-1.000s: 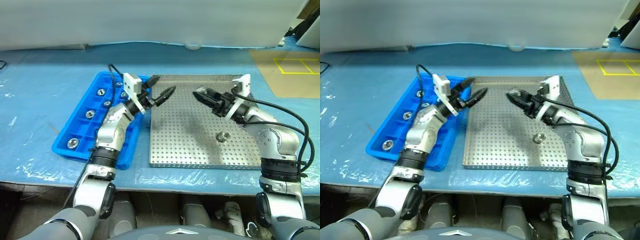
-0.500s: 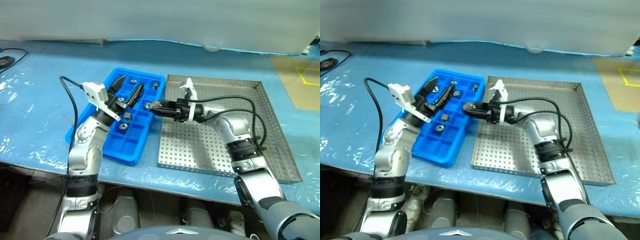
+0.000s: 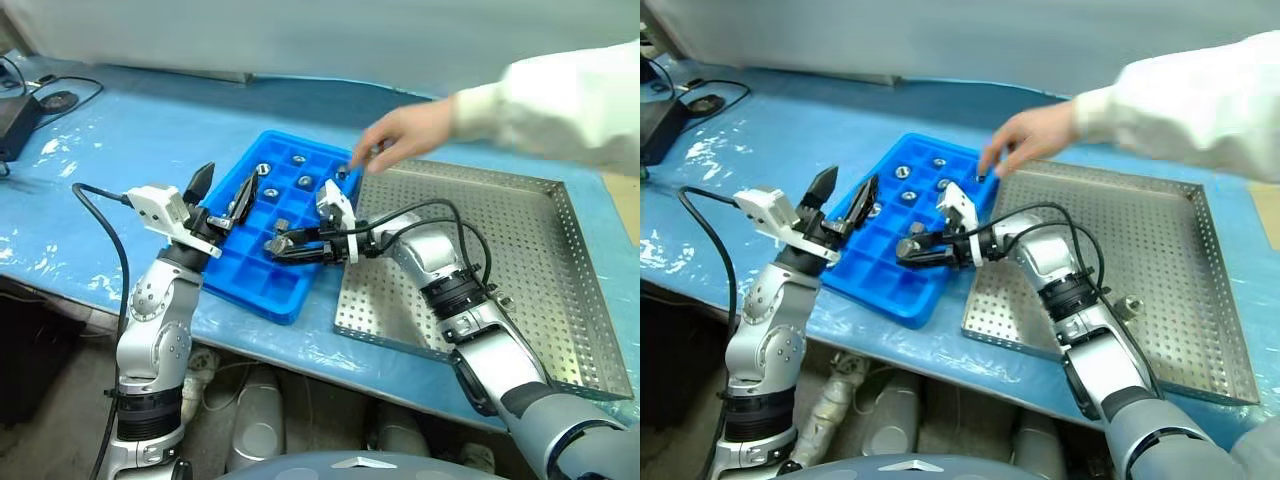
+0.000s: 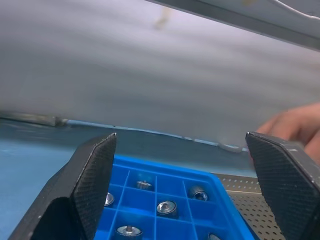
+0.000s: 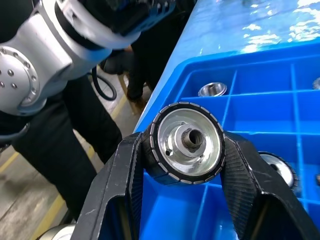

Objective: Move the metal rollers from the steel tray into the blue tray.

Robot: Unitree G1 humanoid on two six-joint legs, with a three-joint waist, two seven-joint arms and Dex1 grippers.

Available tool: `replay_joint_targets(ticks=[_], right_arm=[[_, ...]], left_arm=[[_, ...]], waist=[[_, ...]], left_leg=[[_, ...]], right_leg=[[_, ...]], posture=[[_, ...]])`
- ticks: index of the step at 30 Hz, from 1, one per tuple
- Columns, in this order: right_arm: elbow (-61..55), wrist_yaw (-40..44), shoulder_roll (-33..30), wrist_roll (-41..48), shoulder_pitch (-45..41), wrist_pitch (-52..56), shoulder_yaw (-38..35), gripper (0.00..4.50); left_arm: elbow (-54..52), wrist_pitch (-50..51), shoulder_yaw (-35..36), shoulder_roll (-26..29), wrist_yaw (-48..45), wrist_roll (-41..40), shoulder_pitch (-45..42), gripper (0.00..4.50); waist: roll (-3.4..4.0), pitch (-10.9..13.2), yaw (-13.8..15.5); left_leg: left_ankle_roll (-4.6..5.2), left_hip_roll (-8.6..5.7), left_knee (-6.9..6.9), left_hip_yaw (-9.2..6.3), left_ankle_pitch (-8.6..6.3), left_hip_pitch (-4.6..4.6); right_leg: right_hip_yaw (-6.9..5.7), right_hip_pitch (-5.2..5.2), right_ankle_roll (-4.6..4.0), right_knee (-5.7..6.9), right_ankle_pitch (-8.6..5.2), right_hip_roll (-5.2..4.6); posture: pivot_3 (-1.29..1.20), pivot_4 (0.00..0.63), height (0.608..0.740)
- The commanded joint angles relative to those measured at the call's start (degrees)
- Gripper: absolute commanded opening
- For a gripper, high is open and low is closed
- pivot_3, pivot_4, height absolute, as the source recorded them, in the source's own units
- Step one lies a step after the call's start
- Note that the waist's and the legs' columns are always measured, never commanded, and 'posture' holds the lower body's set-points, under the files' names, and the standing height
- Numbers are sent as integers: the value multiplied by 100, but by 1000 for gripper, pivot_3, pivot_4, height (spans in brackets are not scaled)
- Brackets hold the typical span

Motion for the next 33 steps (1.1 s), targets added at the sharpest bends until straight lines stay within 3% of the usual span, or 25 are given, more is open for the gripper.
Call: replay_joint_targets(ticks=[1, 9, 20, 27, 33], right_arm=[[-333, -6, 39, 22, 124, -20, -30, 1785], [-531, -10, 183, -20, 328, 6, 137, 1785], [-210, -491, 1161, -213, 316, -495, 216, 1785], [-343, -605, 1121, -427, 496, -579, 328, 1785], [209, -923, 1258, -601, 265, -951, 122, 1785]], left_arm=[[-109, -92, 138, 138, -41, -85, -15, 4347], [-3, -142, 418, 270, 115, -182, -102, 4347], [111, 24, 749, 613, 207, -411, -296, 4347], [379, -46, 806, 658, 223, -425, -462, 4347], [821, -77, 562, 721, 21, -268, -950, 4347]], waist=[[0, 0, 19], [0, 0, 14], [0, -1, -1], [0, -1, 4], [-1, -2, -21]], left_leg=[[-1, 0, 0, -3, 0, -3], [-23, -1, 0, -56, 14, -20], [-31, -1, -8, -76, 19, -33], [-36, -1, -7, -81, 22, -38], [-54, -1, -7, -83, 33, -32]], right_leg=[[-2, 0, 0, 0, 0, 1], [-42, 3, -3, 6, 0, 4], [-66, 3, -8, 6, -2, 3], [-69, 5, -8, 8, -2, 3], [-69, 6, -9, 24, 0, 3]], posture=[[473, 150, 740], [472, 150, 740], [463, 150, 740], [425, 150, 740], [410, 150, 740]])
